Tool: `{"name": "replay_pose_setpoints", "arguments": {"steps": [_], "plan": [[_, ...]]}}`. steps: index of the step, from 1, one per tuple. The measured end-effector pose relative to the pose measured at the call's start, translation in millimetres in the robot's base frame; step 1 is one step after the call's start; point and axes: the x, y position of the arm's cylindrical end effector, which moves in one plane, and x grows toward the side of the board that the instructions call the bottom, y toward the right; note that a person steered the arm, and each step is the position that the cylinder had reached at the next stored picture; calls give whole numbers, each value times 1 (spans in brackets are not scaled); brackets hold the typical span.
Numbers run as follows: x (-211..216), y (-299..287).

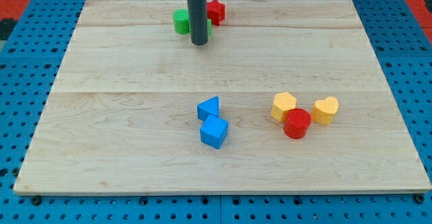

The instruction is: Place the red circle left to the yellow hexagon

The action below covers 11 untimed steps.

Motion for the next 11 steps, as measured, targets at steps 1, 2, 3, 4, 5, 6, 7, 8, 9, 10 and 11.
{"name": "replay_pose_setpoints", "arguments": {"steps": [1, 2, 3, 4, 5, 6, 7, 8, 9, 10, 11], "plan": [[39, 94], [49, 224], [120, 309], [200, 267], [196, 136], [188, 45], [185, 76], [215, 129], [269, 80], [283, -16], [232, -11]]}}
